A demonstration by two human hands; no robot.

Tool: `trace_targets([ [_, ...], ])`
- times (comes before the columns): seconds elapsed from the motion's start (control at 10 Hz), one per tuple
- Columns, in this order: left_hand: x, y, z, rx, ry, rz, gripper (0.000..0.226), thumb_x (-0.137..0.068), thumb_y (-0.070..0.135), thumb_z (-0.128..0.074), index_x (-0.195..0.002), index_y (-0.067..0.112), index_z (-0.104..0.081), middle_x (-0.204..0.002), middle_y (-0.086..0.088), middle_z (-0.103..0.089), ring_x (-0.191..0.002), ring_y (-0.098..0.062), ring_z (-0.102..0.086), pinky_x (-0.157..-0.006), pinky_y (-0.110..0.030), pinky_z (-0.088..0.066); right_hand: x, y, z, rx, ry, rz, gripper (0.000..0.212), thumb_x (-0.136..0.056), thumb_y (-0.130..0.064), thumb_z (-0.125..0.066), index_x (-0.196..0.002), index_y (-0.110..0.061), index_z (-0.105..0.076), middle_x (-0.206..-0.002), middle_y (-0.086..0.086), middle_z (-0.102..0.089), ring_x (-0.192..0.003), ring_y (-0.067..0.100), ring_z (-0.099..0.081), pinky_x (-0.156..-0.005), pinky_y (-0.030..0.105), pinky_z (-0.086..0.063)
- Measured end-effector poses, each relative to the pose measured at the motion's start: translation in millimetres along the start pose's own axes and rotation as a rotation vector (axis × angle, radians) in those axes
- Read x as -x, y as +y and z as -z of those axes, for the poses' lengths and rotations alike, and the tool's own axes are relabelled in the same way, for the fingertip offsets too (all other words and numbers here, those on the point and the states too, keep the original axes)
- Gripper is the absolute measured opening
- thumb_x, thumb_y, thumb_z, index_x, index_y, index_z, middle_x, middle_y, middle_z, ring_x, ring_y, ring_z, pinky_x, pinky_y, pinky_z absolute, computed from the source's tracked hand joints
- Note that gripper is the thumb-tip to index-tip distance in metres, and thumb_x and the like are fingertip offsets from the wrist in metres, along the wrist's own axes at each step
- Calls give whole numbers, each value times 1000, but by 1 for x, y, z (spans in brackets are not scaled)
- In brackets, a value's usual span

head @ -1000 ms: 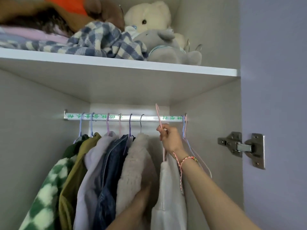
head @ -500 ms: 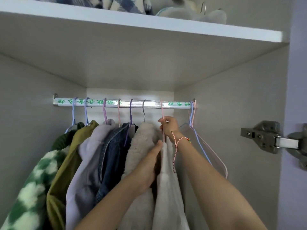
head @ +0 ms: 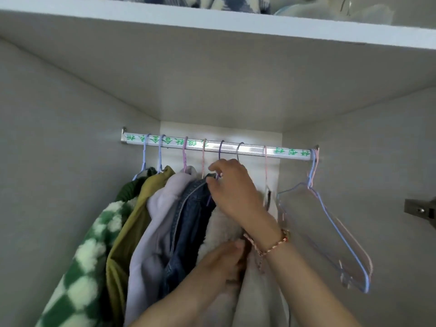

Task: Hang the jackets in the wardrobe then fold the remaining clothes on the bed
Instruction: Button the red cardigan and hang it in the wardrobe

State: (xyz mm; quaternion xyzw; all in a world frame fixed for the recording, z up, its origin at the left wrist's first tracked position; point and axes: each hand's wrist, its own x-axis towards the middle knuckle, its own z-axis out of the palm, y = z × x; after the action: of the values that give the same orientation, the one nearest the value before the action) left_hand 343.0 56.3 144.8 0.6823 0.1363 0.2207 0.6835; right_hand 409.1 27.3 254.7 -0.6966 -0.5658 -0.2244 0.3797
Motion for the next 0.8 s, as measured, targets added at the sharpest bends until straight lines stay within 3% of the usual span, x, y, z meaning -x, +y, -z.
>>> trace_targets([
  [0.1,60,-2,33,-115,137,11,58,-47,90,-49,-87,52,-68,-95,28,-68,-91,7,-62,-88,-24,-49,14,-56,-5,-351,-317,213,20,-91,-20,-57,-109,-14,-63,-108,1,-60,-97,6,-56,-82,11,-42],
  [0.2,142,-13,73,-170,467,-11,66,-17,91,-61,-76,61,-65,-119,18,-64,-91,15,-60,-99,-26,-43,36,-109,-27,-486,-570,388,16,-87,-20,-63,-102,-13,-66,-99,-2,-66,-88,4,-60,-75,9,-43],
  [0.3,252,-7,107,-367,655,-35,47,-50,85,-46,-92,67,-58,-112,37,-58,-107,19,-50,-102,-15,-39,63,-176,-61,-515,-782,518,14,-87,-24,-64,-99,-18,-67,-91,-10,-67,-83,0,-60,-73,8,-44],
  [0.4,373,-10,124,-389,823,150,43,-70,65,-38,-98,45,-63,-105,31,-63,-103,16,-53,-90,-8,-42,111,-261,-94,-612,-1001,703,14,-88,-26,-62,-100,-19,-67,-87,-14,-66,-83,-4,-60,-73,6,-45],
  [0.5,476,-39,130,-417,1049,333,55,-81,74,-35,-101,33,-64,-106,18,-66,-103,4,-58,-91,-21,-48,172,-333,-115,-790,-1251,801,13,-89,-25,-62,-100,-19,-66,-93,-5,-69,-83,3,-63,-75,14,-49],
  [0.6,607,-74,98,-390,1373,453,70,-61,79,-39,-94,25,-68,-102,4,-68,-99,-9,-61,-90,-26,-48,271,-428,-133,-984,-1668,902,10,-91,-16,-58,-98,-13,-64,-90,6,-69,-77,12,-64,-75,24,-52],
  [0.7,711,-114,44,-374,1609,592,84,-52,96,-35,-96,30,-64,-98,1,-67,-95,-15,-61,-87,-31,-48,368,-505,-135,-971,-1944,1025,10,-94,-15,-55,-99,-12,-62,-85,0,-67,-72,8,-62,-70,20,-51],
  [0.8,786,-169,-14,-296,1798,730,60,-71,86,-39,-103,42,-63,-110,11,-65,-107,-11,-59,-95,-37,-48,437,-550,-140,-922,-2102,1049,11,-94,-17,-55,-100,-12,-62,-86,-1,-67,-71,6,-63,-67,17,-51],
])
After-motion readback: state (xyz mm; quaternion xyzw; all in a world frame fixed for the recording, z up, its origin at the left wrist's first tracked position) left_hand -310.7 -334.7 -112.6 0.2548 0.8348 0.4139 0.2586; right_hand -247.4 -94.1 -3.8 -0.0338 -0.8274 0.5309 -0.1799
